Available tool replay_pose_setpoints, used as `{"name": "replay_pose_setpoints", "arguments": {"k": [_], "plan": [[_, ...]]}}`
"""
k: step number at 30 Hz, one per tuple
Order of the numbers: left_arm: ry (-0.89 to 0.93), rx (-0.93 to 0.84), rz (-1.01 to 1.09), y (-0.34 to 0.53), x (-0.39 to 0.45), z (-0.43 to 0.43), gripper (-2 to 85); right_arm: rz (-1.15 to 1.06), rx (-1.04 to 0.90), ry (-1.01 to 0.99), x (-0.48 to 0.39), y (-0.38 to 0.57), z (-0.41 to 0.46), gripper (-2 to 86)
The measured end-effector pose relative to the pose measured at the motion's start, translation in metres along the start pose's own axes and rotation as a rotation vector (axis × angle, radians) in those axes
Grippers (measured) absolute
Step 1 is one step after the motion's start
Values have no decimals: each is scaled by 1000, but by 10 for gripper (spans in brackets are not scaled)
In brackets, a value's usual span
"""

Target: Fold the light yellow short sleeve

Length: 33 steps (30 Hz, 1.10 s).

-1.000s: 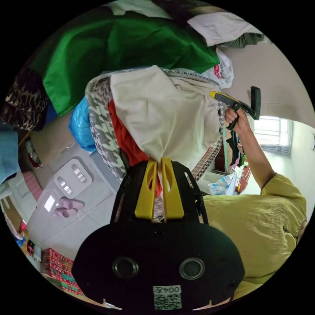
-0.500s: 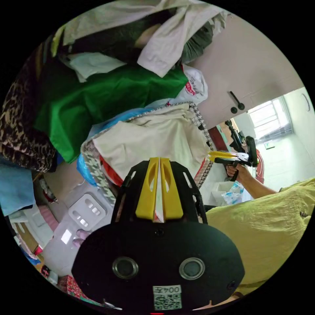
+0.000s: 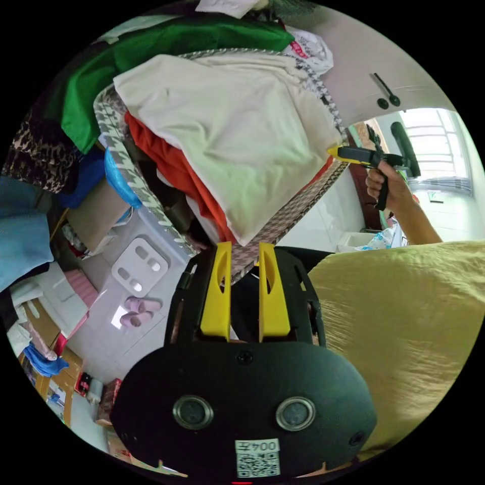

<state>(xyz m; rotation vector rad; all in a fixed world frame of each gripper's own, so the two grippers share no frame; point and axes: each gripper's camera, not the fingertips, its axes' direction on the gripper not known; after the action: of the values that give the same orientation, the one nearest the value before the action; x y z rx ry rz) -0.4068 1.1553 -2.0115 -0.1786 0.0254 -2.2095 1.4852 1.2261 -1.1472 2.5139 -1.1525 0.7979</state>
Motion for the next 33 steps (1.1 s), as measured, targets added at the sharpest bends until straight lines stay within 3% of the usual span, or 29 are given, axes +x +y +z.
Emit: {"name": "replay_pose_setpoints", "arguments": {"k": [6,17,25,29,33], "plan": [[91,37,-22,-9,-2,31,89,67,31,-86,11,-1,-1,106],[52,31,-36,-27,-1,58,32,129,57,-174,21,6,-20,43],[80,3,14,-26,-6,47,22,47,37,-87,-9,30,-59,28],[47,-104,32,-34,-10,83,22,60,-16,-46,-18,40,-46,26],[17,-87,26,-35,-12,101,27,51,13,-18,-30,50,-51,32]]}}
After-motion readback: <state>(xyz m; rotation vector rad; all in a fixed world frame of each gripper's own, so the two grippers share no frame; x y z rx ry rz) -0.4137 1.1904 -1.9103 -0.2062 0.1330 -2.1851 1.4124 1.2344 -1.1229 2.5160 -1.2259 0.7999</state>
